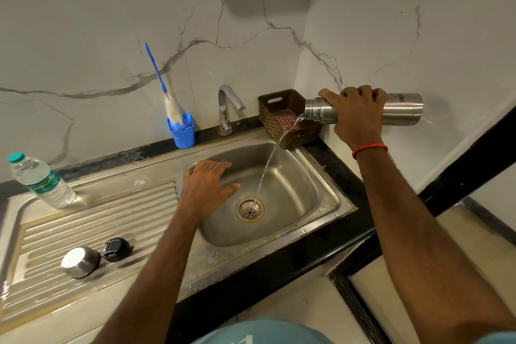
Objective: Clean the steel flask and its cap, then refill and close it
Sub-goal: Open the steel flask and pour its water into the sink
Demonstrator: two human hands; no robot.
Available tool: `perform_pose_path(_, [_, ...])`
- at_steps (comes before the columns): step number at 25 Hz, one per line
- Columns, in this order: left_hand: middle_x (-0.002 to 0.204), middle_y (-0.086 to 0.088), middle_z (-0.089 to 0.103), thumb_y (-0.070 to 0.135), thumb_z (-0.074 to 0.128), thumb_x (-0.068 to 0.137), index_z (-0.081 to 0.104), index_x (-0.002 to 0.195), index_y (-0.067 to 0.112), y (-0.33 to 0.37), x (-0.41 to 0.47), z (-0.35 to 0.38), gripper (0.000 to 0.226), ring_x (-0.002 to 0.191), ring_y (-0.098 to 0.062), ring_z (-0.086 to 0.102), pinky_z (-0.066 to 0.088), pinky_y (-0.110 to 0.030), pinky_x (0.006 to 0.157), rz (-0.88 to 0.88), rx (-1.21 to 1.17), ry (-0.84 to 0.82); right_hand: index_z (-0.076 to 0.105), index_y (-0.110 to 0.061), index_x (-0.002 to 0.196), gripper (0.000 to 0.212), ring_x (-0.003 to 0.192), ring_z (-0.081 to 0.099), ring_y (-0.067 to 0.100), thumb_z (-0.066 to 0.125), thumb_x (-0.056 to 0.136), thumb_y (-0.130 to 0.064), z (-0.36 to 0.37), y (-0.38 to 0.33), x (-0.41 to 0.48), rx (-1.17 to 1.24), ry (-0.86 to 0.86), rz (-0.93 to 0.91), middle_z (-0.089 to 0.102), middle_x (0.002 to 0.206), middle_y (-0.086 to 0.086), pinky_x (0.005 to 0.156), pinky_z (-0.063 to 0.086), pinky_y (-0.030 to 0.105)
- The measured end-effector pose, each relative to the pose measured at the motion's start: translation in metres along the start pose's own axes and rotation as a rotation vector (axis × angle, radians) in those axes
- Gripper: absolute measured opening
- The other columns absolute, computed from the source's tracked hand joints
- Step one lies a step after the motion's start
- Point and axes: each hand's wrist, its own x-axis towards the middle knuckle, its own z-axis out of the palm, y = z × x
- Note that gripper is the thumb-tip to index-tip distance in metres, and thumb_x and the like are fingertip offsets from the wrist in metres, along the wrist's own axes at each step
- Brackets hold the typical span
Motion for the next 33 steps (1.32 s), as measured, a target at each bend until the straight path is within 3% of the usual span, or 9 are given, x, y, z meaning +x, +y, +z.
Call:
perform_pose_path(21, [0.148, -0.004, 0.051, 0.063, 0.062, 0.090, 0.046, 0.148, 0.028, 0.002, -0.001, 0.000, 0.069, 0.140, -0.023, 0.038, 0.033, -0.051, 0.113, 0.024, 0.008, 0.003, 0.050, -0.031, 0.136, 0.064, 0.112, 0.052, 0.040, 0.075, 0.078, -0.017, -0.004, 0.000, 0.001, 0.005, 0.016, -0.012, 0.063, 0.116, 0.015, 0.102, 0.034, 0.058])
perform_pose_path(33, [0.149, -0.004, 0.050, 0.059, 0.062, 0.091, 0.046, 0.148, 0.027, 0.002, -0.007, 0.000, 0.068, 0.141, -0.023, 0.036, 0.030, -0.049, 0.113, 0.013, 0.001, 0.011, 0.054, -0.030, 0.135, 0.047, 0.117, 0.050, 0.038, 0.061, 0.088, -0.027, -0.003, -0.011, 0.001, 0.028, 0.099, -0.084, 0.062, 0.119, 0.014, 0.108, 0.030, 0.058])
